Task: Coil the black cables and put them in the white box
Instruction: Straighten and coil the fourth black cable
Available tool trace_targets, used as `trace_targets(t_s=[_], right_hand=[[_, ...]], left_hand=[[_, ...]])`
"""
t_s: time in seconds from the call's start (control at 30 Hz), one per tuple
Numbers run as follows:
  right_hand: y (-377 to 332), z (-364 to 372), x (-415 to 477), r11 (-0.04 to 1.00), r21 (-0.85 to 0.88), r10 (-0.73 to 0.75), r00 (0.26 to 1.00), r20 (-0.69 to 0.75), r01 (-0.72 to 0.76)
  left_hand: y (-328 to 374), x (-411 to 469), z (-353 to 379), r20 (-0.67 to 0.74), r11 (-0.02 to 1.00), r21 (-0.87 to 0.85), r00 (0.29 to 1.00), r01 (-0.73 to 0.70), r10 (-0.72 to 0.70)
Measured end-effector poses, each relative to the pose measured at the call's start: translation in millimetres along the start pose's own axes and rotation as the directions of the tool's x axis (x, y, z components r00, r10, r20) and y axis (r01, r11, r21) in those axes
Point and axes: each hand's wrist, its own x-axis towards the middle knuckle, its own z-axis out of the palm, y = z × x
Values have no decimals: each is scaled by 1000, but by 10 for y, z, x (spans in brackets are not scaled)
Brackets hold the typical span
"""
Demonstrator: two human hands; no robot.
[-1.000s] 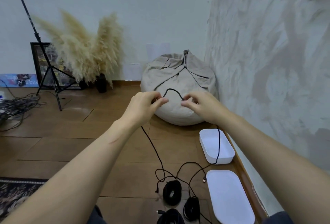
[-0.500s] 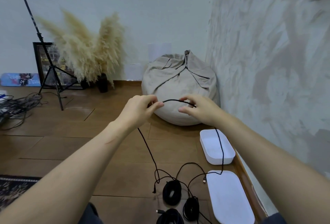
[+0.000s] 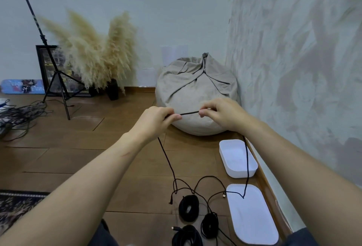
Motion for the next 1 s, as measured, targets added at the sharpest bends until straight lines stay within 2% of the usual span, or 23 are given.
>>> trace_targets(t_s=[0.17, 0.3, 0.43, 0.57, 0.67, 0.73, 0.87, 1.0], right_hand=[[41, -65, -23, 1000, -21, 16, 999, -30, -16], [15, 1, 28, 999, -39, 18, 998, 58, -15], [-212, 253, 75, 991, 75, -120, 989, 90, 114], [-225, 269, 106, 993, 24, -116, 988, 103, 114], [-120, 201, 63, 996, 53, -71, 994, 82, 67], [-48, 142, 19, 993, 112, -43, 997, 66, 35], [2, 59, -32, 994, 113, -13, 1000, 16, 11], [46, 62, -40, 990, 132, 30, 994, 108, -45]], left_hand=[[-39, 28, -55, 9, 1000, -13, 1000, 15, -15], [33, 11, -19, -12, 1000, -26, 1000, 0, 0], [204, 1, 89, -12, 998, -53, 999, -39, 39], [179, 3, 106, 54, 998, -58, 998, -25, 28], [145, -20, 99, 115, 998, -55, 993, -29, 35], [133, -28, 89, 105, 998, -58, 994, -27, 33], [82, -40, 85, 90, 998, -54, 996, 12, -7], [40, -56, 87, 75, 995, -71, 995, 71, -65]])
